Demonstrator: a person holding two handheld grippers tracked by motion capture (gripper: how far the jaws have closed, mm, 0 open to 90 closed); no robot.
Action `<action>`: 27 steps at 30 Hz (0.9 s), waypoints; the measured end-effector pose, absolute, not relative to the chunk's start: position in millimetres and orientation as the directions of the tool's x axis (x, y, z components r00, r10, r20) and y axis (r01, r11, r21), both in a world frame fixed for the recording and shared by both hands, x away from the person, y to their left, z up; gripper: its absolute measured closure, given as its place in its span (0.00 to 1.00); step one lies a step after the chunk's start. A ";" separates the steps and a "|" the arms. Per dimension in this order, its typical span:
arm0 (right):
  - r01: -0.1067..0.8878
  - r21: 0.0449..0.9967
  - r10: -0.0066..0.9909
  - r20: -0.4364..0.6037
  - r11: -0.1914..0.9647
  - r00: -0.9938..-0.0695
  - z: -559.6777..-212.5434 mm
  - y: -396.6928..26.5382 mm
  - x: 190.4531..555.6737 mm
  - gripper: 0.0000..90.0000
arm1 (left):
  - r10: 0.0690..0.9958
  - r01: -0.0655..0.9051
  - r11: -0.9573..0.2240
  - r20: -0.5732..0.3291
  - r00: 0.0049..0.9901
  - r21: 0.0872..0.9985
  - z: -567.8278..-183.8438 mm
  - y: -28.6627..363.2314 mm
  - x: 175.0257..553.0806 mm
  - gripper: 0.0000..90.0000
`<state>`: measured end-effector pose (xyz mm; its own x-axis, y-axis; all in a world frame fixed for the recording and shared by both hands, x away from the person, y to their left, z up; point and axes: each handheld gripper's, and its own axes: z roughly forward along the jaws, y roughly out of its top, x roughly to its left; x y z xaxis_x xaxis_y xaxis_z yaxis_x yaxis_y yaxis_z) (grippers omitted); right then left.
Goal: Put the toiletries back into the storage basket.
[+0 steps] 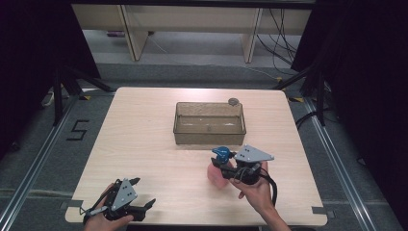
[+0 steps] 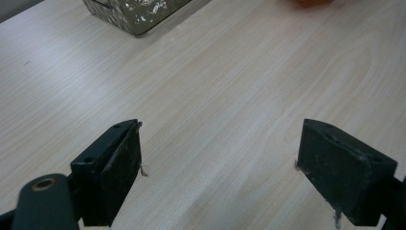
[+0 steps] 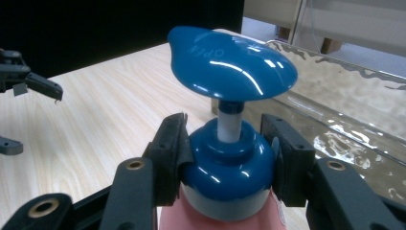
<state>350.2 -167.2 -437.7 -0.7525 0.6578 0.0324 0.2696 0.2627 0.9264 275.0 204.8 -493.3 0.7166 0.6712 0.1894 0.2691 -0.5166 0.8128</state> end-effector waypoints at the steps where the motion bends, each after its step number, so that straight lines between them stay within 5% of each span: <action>1: 0.270 0.926 0.658 0.032 0.263 -0.752 -437.7 -167.2 350.2 0.60 | 0.668 0.274 -0.519 0.184 0.721 0.810 -492.9 205.3 274.9 0.16; 27: 0.286 0.924 0.674 0.043 0.254 -0.737 -421.2 -174.7 365.8 0.60 | 0.672 0.273 -0.511 0.181 0.718 0.815 -492.8 205.4 275.2 0.16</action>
<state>365.8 -174.7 -421.2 -0.7373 0.6742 0.0431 0.2861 0.2538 0.9240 275.2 205.4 -492.8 0.7178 0.6724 0.1808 0.2729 -0.5106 0.8154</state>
